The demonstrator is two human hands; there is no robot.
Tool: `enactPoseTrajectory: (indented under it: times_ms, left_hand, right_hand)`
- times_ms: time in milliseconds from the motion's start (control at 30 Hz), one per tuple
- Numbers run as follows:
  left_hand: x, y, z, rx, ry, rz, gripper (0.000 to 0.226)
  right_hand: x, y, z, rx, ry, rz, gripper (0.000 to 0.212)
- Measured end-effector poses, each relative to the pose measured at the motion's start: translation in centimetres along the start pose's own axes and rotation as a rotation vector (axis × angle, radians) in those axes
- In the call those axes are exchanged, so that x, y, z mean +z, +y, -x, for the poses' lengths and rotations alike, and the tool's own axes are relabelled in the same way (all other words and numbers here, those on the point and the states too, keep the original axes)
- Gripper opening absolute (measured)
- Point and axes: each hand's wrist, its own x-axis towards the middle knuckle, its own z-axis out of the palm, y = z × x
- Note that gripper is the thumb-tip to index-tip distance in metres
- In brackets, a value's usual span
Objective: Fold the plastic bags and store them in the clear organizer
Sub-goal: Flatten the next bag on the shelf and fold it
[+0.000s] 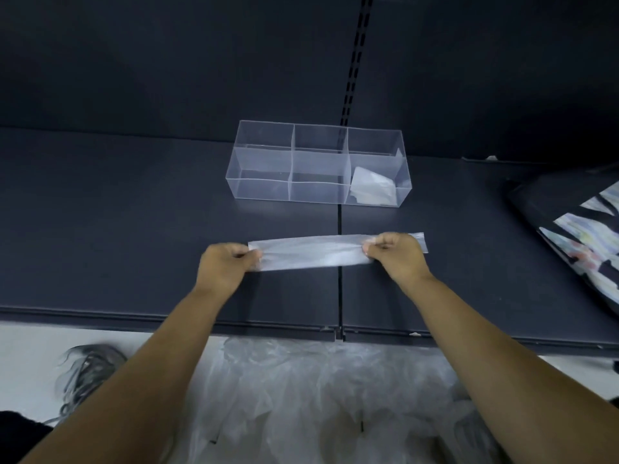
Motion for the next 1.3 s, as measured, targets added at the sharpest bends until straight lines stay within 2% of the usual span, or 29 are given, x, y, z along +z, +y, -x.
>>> enactPoseTrajectory:
  times_ms: [67,133,200,233,267,300,367,433,467,500,533,600,633,667,700,900,1000,1167,1300]
  left_hand:
    - [0.2,-0.2,-0.2,-0.024,0.044,-0.047,0.019]
    - [0.9,0.0,0.5,-0.021,0.211,-0.169,0.011]
    - [2.1,0.7,1.6,0.158,0.389,-0.34,0.019]
    - [3.0,0.9,2.2,0.314,0.391,-0.397,0.028]
    - [4.0,0.9,2.8,0.469,0.328,-0.443,0.035]
    - [5.1,0.9,3.3,0.556,0.195,-0.494,0.045]
    - [6.6,0.2,4.0,0.52,-0.027,-0.643,0.066]
    - [7.4,-1.1,4.1,0.46,-0.058,-0.784,0.077]
    - [7.5,-1.5,4.2,0.453,-0.05,-0.818,0.08]
    - [7.6,-1.6,4.2,0.451,-0.052,-0.83,0.081]
    - [7.7,-1.6,4.1,0.45,-0.06,-0.839,0.082]
    - [7.7,-1.6,4.0,0.445,-0.073,-0.864,0.082]
    - [7.8,-1.7,4.0,0.442,-0.077,-0.874,0.082]
    - [7.7,-1.7,4.0,0.44,-0.08,-0.873,0.082]
    - [7.7,-1.6,4.0,0.439,-0.081,-0.867,0.082]
    - [7.6,-1.6,4.0,0.461,-0.06,-0.84,0.091]
    - [7.7,-1.6,3.9,0.465,-0.052,-0.834,0.091]
    - [7.6,-1.4,4.0,0.459,-0.056,-0.836,0.092]
    - [7.4,-1.4,4.0,0.458,-0.075,-0.839,0.091]
  right_hand:
    - [0.3,-0.1,-0.4,0.02,0.027,0.053,0.021]
    - [0.6,-0.2,-0.8,0.056,0.045,0.079,0.017]
    - [0.8,-0.3,-1.1,0.071,0.067,0.104,0.016]
    - [0.9,-0.5,-1.1,0.07,0.071,0.118,0.016]
    - [0.9,-0.6,-1.1,0.073,0.072,0.131,0.016]
    - [0.9,-0.7,-1.1,0.08,0.072,0.141,0.016]
    - [1.0,-1.3,-0.8,0.087,0.075,0.191,0.012]
    - [1.4,-2.0,0.0,0.044,0.178,0.366,0.01]
    - [1.9,-2.2,0.6,-0.034,0.274,0.475,0.018]
    - [2.7,-2.4,1.4,-0.168,0.346,0.546,0.028]
    - [3.7,-2.5,2.2,-0.328,0.332,0.575,0.036]
    - [6.0,-2.2,3.7,-0.558,0.042,0.607,0.047]
    - [6.9,-1.6,4.2,-0.584,-0.114,0.666,0.052]
    - [7.2,-0.8,4.3,-0.57,-0.204,0.748,0.056]
    - [6.9,0.2,4.0,-0.542,-0.225,0.818,0.06]
    - [-1.4,5.3,1.4,-0.308,-0.103,1.015,0.075]
    - [-4.7,6.5,0.6,-0.225,-0.064,0.982,0.069]
    - [-6.4,4.8,-2.0,-0.204,0.143,0.674,0.039]
    - [-6.4,3.4,-3.3,-0.208,0.131,0.724,0.011]
